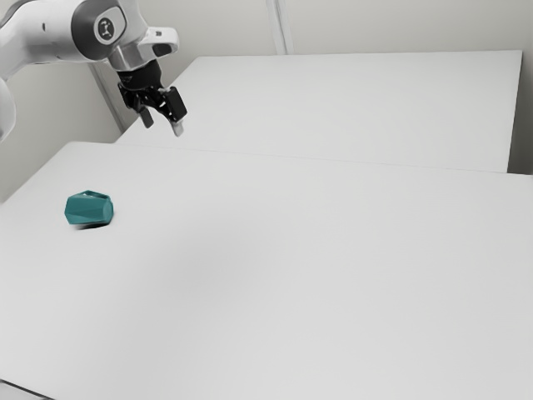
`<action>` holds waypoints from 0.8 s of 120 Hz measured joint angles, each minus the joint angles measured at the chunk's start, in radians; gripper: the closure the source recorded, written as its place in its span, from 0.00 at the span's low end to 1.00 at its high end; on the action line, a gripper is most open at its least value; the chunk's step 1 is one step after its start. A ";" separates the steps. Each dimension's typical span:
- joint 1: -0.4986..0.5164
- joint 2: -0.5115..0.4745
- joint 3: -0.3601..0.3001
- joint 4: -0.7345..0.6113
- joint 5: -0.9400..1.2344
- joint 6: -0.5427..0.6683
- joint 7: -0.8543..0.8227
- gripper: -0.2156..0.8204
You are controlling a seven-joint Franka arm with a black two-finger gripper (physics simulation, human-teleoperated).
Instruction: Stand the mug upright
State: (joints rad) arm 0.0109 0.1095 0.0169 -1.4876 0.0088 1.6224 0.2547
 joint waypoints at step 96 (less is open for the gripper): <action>0.469 0.189 0.077 0.253 -0.354 -0.162 0.230 0.21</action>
State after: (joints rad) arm 0.4803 0.2982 0.0934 -1.2347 -0.3454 1.4606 0.4846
